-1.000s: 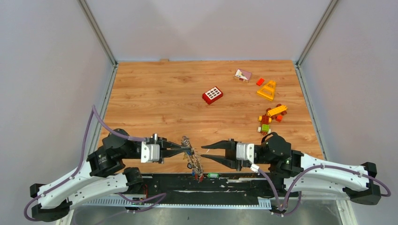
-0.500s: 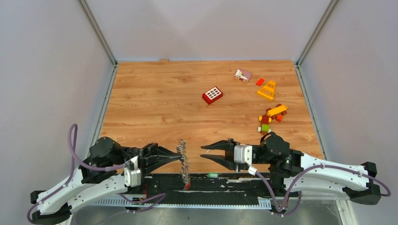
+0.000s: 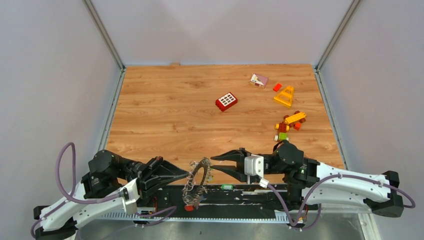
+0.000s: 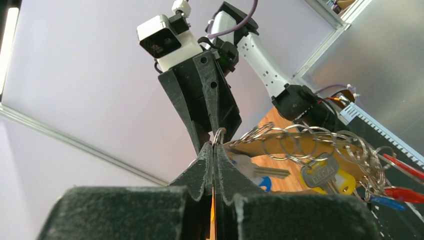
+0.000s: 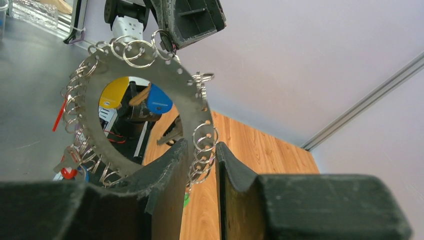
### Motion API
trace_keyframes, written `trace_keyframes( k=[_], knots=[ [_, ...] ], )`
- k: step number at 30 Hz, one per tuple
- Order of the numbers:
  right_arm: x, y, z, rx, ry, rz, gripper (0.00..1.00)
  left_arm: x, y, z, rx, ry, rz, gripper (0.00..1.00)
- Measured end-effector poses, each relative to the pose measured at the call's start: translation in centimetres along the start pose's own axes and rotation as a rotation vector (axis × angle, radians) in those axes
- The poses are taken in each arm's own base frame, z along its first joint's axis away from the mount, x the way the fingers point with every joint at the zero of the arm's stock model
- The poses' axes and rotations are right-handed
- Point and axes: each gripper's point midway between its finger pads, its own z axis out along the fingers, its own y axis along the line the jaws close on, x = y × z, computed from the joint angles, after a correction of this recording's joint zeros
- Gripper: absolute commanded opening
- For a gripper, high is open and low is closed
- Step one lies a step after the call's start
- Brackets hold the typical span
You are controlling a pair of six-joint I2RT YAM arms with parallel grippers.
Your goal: Remove the keys from the keyring
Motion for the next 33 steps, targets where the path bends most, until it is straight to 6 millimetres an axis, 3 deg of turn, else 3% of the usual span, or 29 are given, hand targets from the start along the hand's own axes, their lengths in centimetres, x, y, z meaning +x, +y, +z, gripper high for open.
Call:
trace_keyframes(
  k=[8,18,33],
  knots=[
    [-1.8,0.1,1.0,-0.004,-0.086,0.007,0.23,0.1,0.1,0.0,-0.003,0.005,0.009,0.00],
    [-3.5,2.8,3.3,-0.034,-0.126,-0.030,0.22,1.4,0.5,-0.1,-0.035,0.062,-0.025,0.00],
    [-1.6,1.3,5.1,0.131,-0.033,-0.129,0.22,2.8,0.3,-0.2,-0.043,0.122,-0.062,0.00]
  ],
)
